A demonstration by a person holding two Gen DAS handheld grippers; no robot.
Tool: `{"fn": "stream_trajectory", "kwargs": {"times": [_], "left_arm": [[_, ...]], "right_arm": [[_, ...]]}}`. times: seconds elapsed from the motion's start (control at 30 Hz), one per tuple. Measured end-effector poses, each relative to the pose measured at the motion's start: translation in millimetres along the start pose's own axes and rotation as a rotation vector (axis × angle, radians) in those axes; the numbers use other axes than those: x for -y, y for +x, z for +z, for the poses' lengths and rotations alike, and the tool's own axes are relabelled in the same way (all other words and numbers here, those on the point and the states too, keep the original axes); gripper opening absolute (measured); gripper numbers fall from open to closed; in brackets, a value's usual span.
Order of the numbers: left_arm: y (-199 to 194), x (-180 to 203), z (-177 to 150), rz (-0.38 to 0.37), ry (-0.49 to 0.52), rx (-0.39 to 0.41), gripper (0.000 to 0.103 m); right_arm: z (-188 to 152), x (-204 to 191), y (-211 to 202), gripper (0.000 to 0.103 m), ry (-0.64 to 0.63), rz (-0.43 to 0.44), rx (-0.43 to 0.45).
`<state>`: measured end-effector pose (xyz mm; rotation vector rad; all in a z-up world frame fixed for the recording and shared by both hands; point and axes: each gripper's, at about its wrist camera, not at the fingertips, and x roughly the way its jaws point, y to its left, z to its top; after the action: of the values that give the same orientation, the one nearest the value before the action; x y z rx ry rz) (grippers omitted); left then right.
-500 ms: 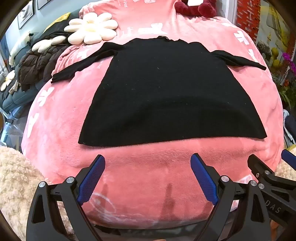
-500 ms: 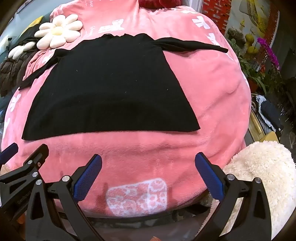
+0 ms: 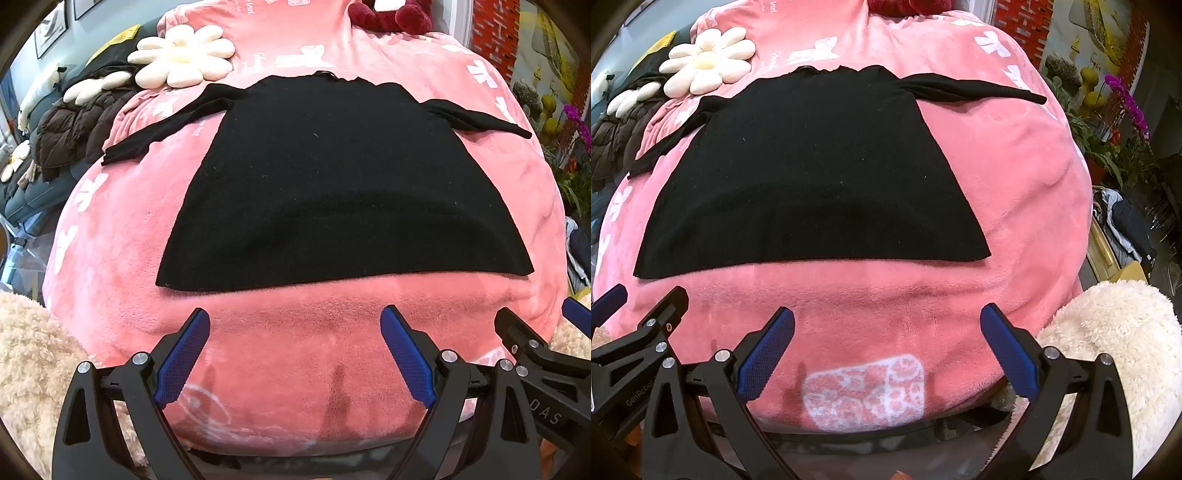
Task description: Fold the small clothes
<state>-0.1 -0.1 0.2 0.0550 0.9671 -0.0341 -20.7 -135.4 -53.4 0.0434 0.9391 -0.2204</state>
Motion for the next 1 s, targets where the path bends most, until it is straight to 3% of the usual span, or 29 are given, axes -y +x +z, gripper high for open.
{"fn": "stream_trajectory", "kwargs": {"times": [1.0], "left_arm": [[2.5, 2.2, -1.5, -0.005, 0.002, -0.003, 0.090]], "right_arm": [[-2.4, 0.8, 2.3, 0.098, -0.003, -0.004, -0.002]]}}
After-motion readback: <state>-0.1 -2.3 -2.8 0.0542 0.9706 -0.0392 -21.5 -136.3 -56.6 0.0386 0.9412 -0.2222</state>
